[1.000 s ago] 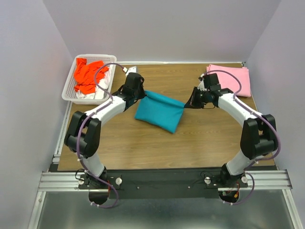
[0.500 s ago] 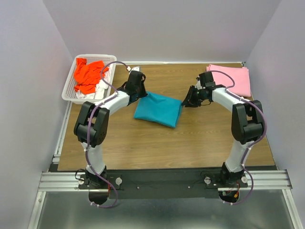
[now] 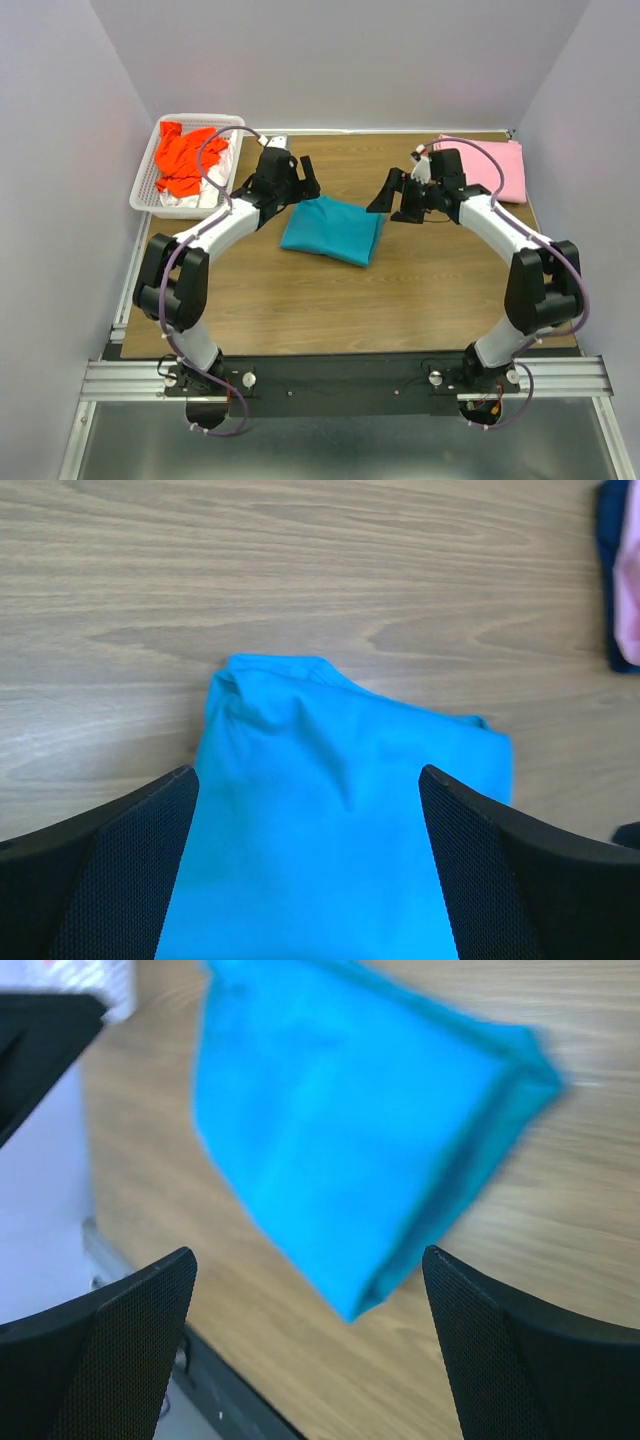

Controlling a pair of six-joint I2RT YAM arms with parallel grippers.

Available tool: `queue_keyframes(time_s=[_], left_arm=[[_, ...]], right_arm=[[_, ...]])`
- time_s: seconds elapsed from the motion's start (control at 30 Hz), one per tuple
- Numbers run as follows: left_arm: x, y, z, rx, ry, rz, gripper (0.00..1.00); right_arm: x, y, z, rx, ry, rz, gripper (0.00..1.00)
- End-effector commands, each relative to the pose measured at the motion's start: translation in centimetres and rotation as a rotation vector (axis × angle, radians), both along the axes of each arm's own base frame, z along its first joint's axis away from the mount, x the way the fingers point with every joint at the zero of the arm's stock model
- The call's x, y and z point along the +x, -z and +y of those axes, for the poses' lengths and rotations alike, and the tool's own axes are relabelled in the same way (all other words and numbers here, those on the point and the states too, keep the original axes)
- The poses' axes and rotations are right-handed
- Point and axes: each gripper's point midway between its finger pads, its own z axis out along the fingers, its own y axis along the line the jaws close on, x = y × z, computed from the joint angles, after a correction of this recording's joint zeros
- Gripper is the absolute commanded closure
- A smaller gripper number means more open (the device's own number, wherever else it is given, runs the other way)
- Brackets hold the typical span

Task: Fold and stack the t-shirts
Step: Fold the tshirt

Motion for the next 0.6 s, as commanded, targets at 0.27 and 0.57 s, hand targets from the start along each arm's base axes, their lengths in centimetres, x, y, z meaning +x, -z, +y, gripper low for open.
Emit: queue_keyframes(time_s=[0.27,0.57], left_arm=[[-3.9,-0.6,-2.7,-0.081,0.116,-0.005,0.02],[-4.7,1.8,-3.4,-0.095,0.158,0.039,0.02]], right_arm=[[-5.1,0.5,10.2,0.116,-0.281,-0.051,0.0],[-8.8,10.2,7.8,0.024,-0.223,0.164,0.0]])
